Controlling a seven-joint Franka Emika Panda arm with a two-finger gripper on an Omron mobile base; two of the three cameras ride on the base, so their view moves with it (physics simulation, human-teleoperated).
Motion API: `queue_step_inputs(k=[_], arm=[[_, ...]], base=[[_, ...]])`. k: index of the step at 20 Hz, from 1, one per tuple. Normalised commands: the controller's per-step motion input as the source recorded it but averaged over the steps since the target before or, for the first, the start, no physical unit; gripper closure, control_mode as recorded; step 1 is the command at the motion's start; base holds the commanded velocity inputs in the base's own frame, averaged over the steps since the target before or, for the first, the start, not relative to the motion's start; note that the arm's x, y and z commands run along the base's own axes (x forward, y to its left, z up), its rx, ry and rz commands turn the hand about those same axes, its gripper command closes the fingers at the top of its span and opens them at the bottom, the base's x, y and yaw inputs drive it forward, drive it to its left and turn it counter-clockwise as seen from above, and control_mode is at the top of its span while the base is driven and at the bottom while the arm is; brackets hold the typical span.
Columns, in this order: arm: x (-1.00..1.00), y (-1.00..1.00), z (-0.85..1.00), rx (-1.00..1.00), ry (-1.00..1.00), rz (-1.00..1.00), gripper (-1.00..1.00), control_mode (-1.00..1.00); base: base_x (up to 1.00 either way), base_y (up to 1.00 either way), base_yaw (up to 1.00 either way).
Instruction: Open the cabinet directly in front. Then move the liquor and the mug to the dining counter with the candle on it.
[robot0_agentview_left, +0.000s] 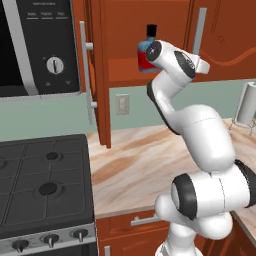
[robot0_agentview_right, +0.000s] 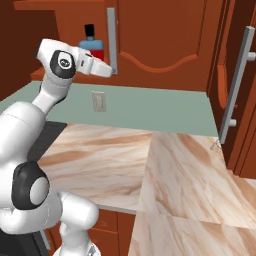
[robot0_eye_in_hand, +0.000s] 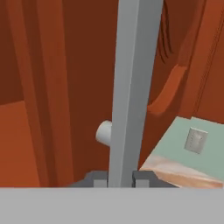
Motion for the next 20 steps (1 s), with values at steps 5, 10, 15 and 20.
queue_step_inputs(k=[5, 10, 15, 20], arm=[[0.06, -1.0, 0.53, 0.0, 0.13, -0.33, 1.0, -1.0], [-0.11, -1.0, 0.48, 0.01, 0.21, -0.26, 1.0, -1.0], [-0.47, -1.0, 0.39, 0.01, 0.13, -0.16, 1.0, -1.0], [-0.72, -1.0, 0.37, 0.0, 0.01, -0.08, 1.0, -1.0]], base=[[0.0, 0.0, 0.0], [0.0, 0.0, 0.0], [0.0, 0.0, 0.0], [0.0, 0.0, 0.0]])
